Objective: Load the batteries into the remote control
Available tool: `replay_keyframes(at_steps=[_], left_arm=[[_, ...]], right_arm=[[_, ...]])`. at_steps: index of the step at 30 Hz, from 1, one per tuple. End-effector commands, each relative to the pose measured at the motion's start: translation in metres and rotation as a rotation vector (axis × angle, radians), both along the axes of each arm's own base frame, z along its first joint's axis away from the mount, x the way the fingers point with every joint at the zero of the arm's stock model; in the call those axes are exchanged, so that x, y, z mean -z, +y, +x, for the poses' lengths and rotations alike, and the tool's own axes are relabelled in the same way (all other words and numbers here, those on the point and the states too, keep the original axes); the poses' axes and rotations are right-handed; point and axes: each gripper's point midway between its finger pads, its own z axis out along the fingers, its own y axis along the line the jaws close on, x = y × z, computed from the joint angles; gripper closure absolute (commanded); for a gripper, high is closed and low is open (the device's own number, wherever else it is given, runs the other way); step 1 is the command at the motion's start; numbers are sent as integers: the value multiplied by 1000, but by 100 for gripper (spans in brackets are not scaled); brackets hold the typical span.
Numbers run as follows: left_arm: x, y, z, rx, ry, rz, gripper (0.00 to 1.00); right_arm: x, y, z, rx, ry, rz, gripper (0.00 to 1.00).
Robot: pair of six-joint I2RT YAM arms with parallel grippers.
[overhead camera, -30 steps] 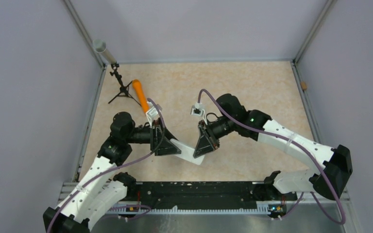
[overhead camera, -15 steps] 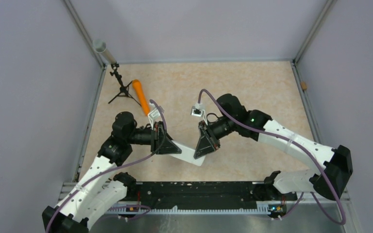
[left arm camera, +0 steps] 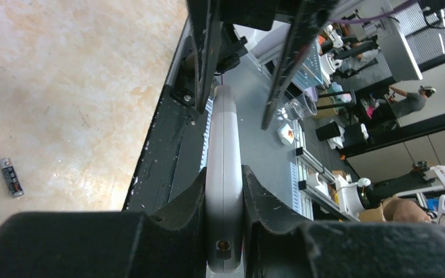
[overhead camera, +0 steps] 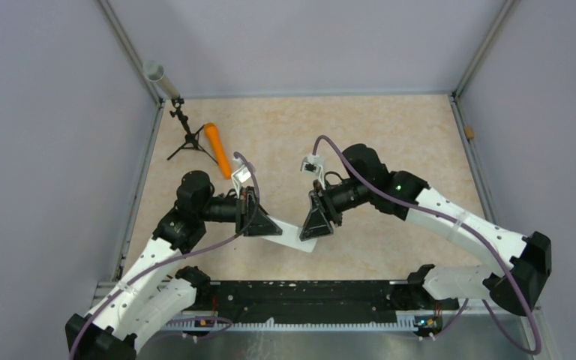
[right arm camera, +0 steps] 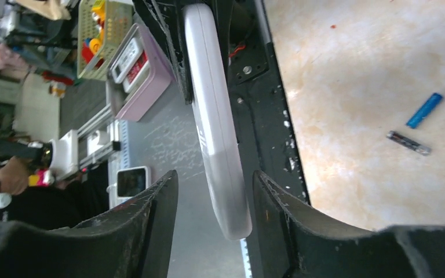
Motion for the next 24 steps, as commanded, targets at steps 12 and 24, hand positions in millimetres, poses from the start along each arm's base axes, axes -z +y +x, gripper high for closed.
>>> replay_keyframes(at_steps=[12,24], left_arm=[[-18,0,38,-271,-24,-34,100],[-23,-3,41,-284,16,-119,100]], right_arm=[[-5,-20,41,463,-47,92,41],[-22,-26,53,610,-21,237,44]])
